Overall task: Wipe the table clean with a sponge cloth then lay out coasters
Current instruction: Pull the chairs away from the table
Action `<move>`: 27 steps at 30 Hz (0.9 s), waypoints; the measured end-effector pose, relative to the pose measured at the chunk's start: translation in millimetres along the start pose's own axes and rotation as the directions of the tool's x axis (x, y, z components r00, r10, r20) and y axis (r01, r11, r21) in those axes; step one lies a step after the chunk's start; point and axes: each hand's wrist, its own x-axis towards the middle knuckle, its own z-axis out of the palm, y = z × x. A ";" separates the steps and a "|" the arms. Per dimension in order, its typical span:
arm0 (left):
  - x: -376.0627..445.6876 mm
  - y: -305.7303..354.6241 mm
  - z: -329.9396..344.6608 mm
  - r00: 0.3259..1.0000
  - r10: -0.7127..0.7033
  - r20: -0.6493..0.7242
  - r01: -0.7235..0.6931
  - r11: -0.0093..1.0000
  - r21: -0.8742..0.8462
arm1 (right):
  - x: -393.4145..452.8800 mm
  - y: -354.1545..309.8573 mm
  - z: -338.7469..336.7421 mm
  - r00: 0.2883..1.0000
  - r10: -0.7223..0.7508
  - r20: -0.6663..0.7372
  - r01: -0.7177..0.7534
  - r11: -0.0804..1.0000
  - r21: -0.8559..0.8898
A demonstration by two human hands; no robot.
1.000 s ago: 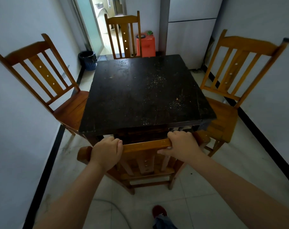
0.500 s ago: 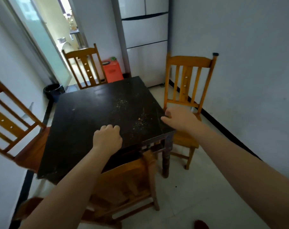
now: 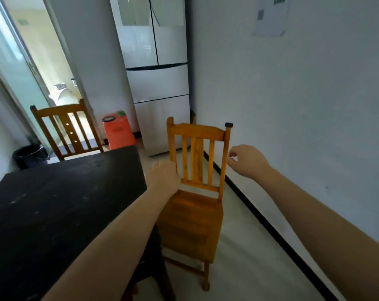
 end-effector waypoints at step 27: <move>398.2 94.8 140.7 0.823 -0.453 0.342 0.565 0.713 -0.415 | 430.6 186.9 72.8 0.884 -0.302 0.357 0.354 0.931 -0.091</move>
